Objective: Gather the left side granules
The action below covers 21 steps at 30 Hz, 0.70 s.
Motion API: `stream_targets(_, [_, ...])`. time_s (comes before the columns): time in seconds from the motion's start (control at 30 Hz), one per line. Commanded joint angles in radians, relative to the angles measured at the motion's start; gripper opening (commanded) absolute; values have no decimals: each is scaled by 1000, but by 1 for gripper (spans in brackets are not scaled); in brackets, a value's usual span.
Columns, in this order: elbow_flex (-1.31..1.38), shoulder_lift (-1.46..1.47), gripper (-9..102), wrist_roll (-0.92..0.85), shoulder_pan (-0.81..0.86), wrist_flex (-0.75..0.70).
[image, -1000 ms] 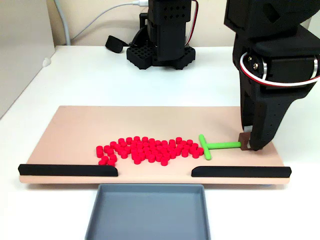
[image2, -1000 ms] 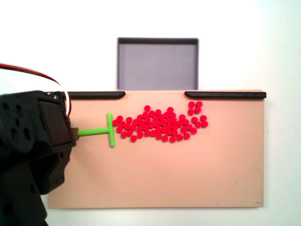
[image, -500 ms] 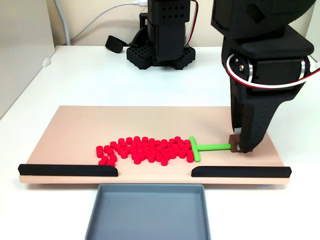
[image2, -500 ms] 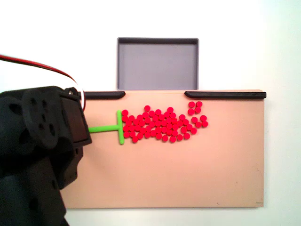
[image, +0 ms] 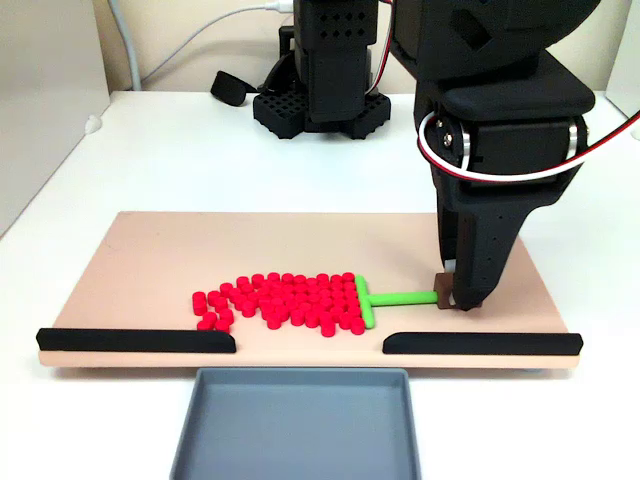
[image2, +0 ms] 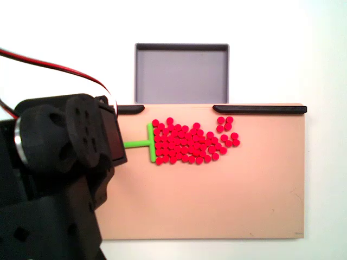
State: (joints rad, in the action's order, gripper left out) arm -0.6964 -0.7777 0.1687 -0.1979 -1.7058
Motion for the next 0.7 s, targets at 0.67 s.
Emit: stream_targets(0.67, [-5, -14, 0, -17, 5, 3])
